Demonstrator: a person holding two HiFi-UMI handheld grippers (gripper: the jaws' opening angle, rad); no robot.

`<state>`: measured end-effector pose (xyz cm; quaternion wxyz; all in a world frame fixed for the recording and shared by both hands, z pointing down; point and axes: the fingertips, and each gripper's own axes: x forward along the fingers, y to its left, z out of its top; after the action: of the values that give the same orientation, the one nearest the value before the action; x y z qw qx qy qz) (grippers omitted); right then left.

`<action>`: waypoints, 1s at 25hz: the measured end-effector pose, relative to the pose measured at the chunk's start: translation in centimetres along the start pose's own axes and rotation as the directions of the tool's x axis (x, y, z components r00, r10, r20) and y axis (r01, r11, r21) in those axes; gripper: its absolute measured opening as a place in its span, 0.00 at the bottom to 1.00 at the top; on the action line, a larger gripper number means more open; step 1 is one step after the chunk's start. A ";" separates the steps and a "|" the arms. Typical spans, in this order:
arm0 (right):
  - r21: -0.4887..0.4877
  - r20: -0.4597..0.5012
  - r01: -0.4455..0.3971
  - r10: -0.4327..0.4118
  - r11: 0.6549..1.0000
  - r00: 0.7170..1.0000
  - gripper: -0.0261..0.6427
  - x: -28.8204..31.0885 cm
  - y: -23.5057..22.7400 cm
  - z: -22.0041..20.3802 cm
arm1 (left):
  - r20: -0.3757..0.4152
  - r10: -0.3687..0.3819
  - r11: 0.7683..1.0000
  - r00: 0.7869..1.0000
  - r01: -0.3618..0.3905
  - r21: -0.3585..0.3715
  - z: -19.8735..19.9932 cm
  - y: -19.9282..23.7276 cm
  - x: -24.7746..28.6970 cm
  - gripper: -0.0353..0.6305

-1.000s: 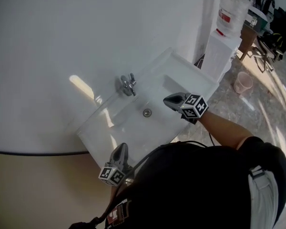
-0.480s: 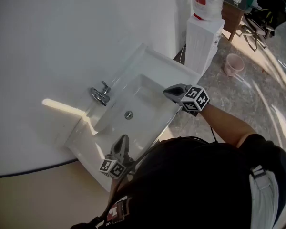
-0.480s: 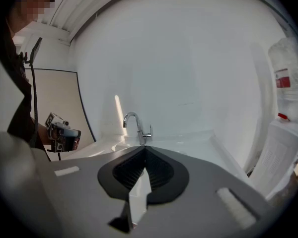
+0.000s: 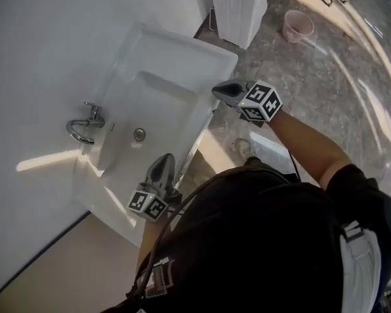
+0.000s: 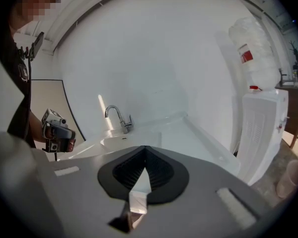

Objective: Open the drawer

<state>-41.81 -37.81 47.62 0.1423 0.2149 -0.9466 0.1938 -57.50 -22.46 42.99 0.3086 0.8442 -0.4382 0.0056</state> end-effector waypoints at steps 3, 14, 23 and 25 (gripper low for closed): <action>0.050 -0.003 0.017 -0.017 0.999 1.000 0.04 -0.7 -2.5 -2.8 | -0.084 -0.029 1.000 0.996 0.029 -0.009 -2.1 -0.9 3.6 0.04; 0.197 -0.003 0.071 -0.071 0.978 0.997 0.04 -0.3 -9.1 -13.0 | -0.303 -0.185 0.983 0.935 0.180 -0.045 -11.0 -3.2 13.8 0.04; 0.307 -0.036 0.090 -0.083 0.947 0.996 0.04 3.5 -12.7 -24.6 | -0.445 -0.233 0.972 0.865 0.225 -0.071 -21.2 -2.0 18.8 0.04; 0.339 -0.037 0.088 -0.080 0.937 0.996 0.04 4.5 -13.1 -27.1 | -0.482 -0.238 0.971 0.843 0.221 -0.093 -23.8 -1.9 19.3 0.04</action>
<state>-34.63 -38.75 77.16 0.1221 0.2742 -0.8871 0.3506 -38.01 -23.37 66.71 0.4221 0.8560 -0.2419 0.1748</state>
